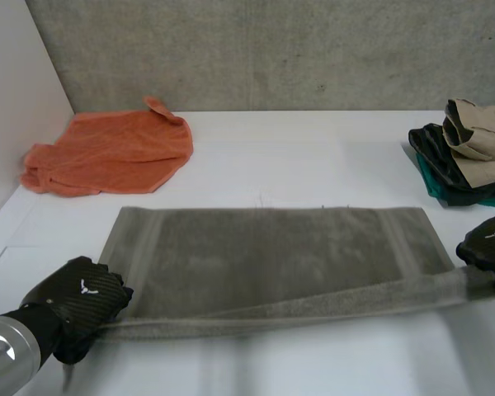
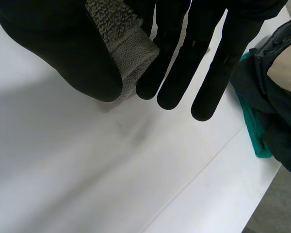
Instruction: Fold the laundry.
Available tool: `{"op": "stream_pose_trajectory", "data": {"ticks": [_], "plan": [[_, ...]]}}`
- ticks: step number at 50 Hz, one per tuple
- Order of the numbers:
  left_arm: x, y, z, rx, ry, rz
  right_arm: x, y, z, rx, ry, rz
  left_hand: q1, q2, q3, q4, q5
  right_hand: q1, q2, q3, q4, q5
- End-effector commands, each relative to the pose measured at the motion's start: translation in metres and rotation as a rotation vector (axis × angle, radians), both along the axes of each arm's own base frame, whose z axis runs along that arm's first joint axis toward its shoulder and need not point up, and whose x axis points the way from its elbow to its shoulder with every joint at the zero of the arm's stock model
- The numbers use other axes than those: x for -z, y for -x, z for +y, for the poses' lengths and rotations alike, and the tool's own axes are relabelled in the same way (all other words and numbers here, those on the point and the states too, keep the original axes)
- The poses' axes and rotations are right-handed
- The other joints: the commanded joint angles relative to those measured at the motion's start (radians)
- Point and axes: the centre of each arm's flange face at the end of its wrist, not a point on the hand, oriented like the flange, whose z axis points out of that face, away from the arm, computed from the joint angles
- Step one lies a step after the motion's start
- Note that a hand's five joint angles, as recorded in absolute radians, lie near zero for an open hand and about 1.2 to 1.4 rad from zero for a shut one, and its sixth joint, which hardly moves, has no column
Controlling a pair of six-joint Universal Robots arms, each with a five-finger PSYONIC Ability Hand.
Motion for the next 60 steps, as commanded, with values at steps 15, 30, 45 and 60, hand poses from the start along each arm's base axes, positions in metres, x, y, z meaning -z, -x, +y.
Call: {"op": "stream_pose_trajectory", "data": {"ticks": [15,30,45,60], "plan": [[0.05,0.072,-0.168,0.095,0.286,0.078,0.053,-0.043,-0.086,0.109,0.116,-0.174,0.228,0.197,0.203,0.193,0.213,0.276,0.217,0.207,0.198,0.209],[0.061,0.1,-0.213,0.101,0.378,0.088,0.062,-0.062,-0.128,0.118,0.282,-0.161,0.228,0.197,0.203,0.193,0.213,0.145,0.087,0.076,0.067,0.079],[0.055,0.104,-0.212,0.098,0.39,0.1,0.033,-0.081,-0.111,0.1,0.341,-0.197,-0.994,-1.025,-1.019,-1.029,-1.009,-0.946,-1.004,-1.015,-1.024,-1.012],[0.07,0.087,-0.176,0.058,0.194,0.096,0.054,-0.084,-0.101,0.052,0.238,-0.272,-0.994,-1.025,-1.019,-1.029,-1.009,-0.946,-1.004,-1.015,-1.024,-1.012]]}}
